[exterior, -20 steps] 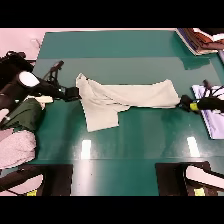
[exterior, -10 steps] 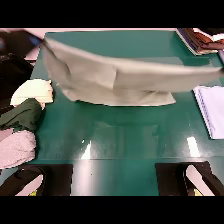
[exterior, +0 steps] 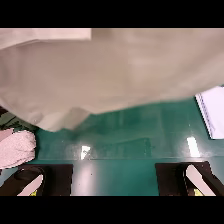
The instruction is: Fold the shirts.
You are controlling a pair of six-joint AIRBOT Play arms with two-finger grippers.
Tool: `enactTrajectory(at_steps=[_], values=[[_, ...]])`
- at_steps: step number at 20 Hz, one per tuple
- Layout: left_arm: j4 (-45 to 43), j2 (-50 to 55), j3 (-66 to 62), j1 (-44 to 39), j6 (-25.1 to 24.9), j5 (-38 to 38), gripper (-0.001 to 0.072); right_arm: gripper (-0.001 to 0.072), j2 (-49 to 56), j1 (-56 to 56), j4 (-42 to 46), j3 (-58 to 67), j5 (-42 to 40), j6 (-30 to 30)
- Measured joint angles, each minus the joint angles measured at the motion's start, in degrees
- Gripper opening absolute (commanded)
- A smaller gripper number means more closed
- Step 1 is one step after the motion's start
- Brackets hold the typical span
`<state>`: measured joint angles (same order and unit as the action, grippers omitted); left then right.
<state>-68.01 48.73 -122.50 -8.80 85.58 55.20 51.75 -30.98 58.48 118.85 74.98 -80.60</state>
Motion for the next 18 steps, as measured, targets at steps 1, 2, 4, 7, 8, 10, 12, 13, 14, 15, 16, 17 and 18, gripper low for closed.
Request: enactTrajectory(at_steps=[1, 2, 4, 7, 8, 10, 12, 13, 14, 15, 16, 17, 18], values=[[-0.83, 0.17, 0.85, 0.00, 0.22, -0.46, 0.0025, 0.0014, 1.79, 0.00, 0.00, 2.86, 0.70, -0.72], [-1.84, 0.52, 2.23, 0.00, 0.72, -0.61, 0.0024, 0.0014, 3.45, 0.00, -0.09, 4.48, 1.36, -1.40], [-3.63, 2.34, 6.27, 0.00, 1.99, -0.50, 0.0025, 0.0014, 6.23, 0.87, -0.22, 3.34, 2.45, -2.29], [-5.09, 8.76, 12.07, 0.00, 3.48, 2.40, 0.0025, 0.0014, 10.99, 5.88, 2.58, -4.42, 3.56, -2.86], [-5.42, 11.89, 13.81, 0.00, 3.78, 4.00, 0.0025, 0.0014, 13.25, 8.35, 5.03, -7.23, 4.26, -2.95], [-5.62, 19.06, 16.65, 0.02, 4.26, 6.67, 0.0025, 0.0014, 18.43, 12.87, 8.81, -11.50, 5.01, -3.10], [-5.44, 26.88, 18.51, 0.04, 4.59, 8.94, 0.0026, 0.0014, 24.63, 16.11, 11.56, -14.19, 5.46, -3.28], [-5.14, 30.47, 18.99, 0.04, 4.61, 8.90, 0.0026, 0.0014, 27.39, 17.25, 12.35, -14.93, 5.42, -3.30], [-5.07, 34.18, 19.47, 0.07, 4.68, 8.87, 0.0025, 0.0014, 30.40, 18.21, 12.96, -15.54, 5.20, -3.37], [-5.07, 37.29, 19.76, 0.17, 4.76, 8.61, 0.0025, 0.0014, 33.00, 18.88, 13.60, -16.00, 4.87, -3.41], [-4.81, 39.98, 19.89, 0.33, 4.79, 7.72, 0.0025, 0.0014, 35.30, 19.37, 13.86, -16.26, 4.17, -3.52], [-4.20, 42.25, 20.02, 0.63, 4.81, 6.91, 0.0025, 0.0014, 37.11, 19.61, 14.08, -16.44, 3.48, -3.63], [-3.80, 43.98, 20.15, 1.01, 4.76, 6.73, 0.0025, 0.0014, 38.91, 19.78, 14.43, -16.68, 2.97, -3.76]])
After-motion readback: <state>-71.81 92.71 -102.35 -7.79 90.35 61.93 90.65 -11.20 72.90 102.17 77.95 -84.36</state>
